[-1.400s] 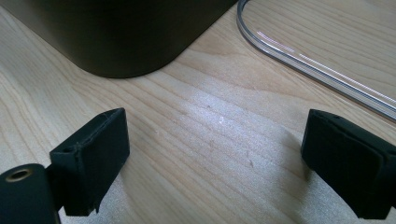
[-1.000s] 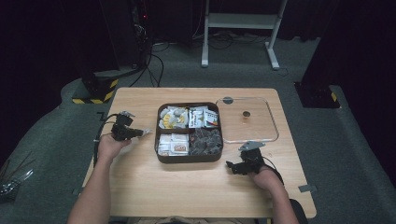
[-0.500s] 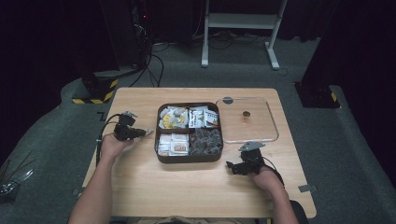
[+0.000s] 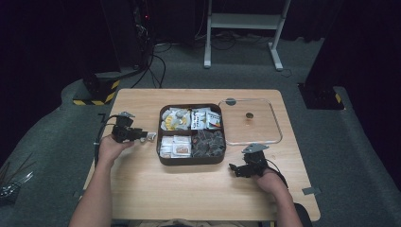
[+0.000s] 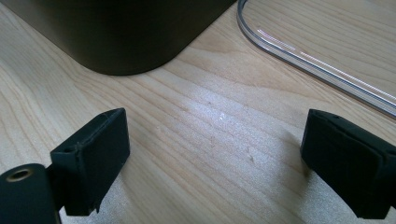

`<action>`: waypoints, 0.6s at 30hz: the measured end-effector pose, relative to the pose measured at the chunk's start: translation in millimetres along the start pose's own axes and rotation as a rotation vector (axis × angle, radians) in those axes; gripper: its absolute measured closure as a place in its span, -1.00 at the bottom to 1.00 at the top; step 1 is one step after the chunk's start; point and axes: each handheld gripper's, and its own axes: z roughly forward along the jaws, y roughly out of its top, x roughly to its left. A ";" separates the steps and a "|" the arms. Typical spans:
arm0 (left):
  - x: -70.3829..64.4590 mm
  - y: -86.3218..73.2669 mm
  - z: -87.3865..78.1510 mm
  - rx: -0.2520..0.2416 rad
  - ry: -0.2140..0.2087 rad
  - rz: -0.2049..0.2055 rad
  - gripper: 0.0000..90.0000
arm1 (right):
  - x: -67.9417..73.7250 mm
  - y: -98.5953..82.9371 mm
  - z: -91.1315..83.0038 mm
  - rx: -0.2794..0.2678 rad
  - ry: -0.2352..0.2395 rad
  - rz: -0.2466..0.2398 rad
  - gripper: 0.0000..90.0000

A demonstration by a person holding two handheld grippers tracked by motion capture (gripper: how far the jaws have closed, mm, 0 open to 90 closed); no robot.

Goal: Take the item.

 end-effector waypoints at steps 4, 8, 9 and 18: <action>-0.4 -2.4 -6.5 -0.021 0.012 0.015 0.17 | 0.1 0.0 0.0 0.000 0.000 0.000 -0.82; -2.1 -6.6 -12.4 -0.042 0.013 0.011 0.07 | 0.1 0.0 0.0 0.000 0.000 0.000 -0.82; -2.6 -7.4 -13.8 -0.047 0.015 0.009 0.07 | 0.0 0.0 0.0 0.000 0.000 0.000 -0.82; 3.8 -20.7 -23.7 -0.078 0.040 -0.024 -0.05 | -0.2 0.1 0.1 0.000 0.003 0.001 -0.83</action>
